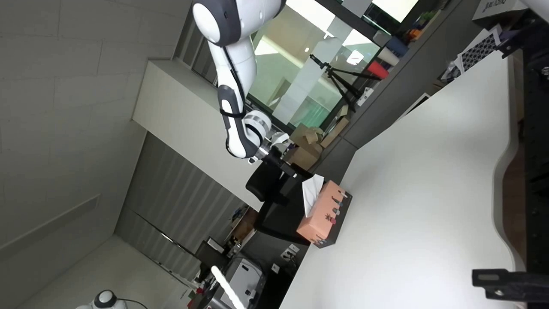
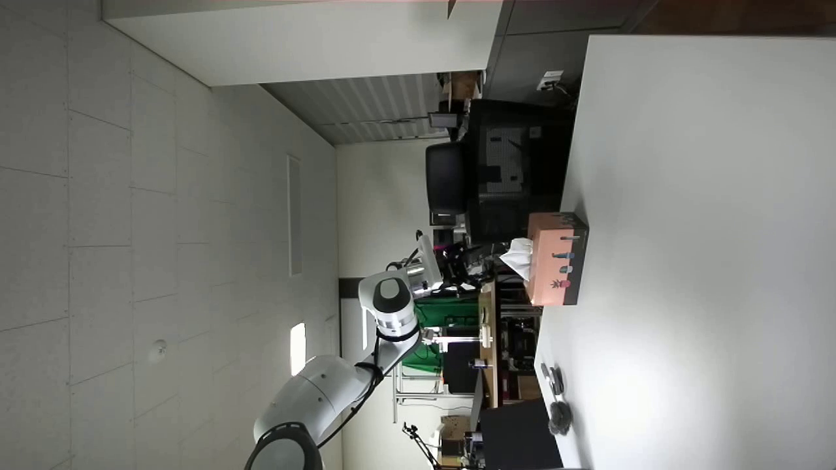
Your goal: Put a tissue on the table
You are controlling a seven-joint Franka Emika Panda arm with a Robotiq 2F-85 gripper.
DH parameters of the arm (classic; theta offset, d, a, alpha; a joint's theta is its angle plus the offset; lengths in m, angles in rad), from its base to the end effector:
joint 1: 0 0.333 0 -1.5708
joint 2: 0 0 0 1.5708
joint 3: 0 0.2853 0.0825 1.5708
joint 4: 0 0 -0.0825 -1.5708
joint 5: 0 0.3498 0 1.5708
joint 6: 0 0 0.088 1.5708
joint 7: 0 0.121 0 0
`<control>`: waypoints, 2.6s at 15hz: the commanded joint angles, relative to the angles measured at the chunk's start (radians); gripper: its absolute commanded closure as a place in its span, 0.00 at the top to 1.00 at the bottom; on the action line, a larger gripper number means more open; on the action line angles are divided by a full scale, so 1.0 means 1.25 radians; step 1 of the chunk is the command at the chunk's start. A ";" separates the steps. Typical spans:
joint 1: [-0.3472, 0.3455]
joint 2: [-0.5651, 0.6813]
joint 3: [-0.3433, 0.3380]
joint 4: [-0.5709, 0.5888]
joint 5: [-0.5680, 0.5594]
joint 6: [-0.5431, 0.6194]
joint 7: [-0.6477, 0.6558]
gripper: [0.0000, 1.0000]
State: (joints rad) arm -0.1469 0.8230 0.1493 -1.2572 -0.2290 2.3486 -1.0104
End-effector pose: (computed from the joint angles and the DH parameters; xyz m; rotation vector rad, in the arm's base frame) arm 0.7277 -0.0324 0.2790 2.4988 1.5121 0.2989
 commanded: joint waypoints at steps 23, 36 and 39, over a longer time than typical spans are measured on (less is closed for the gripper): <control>0.026 0.071 -0.030 0.093 0.052 -0.046 -0.058 1.00; -0.016 0.138 -0.005 0.146 0.103 -0.027 -0.349 0.75; -0.018 0.157 -0.006 0.159 0.120 -0.009 -0.377 0.60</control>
State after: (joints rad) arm -0.1626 0.9758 0.1350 -1.1223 -0.1074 2.3271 -1.4375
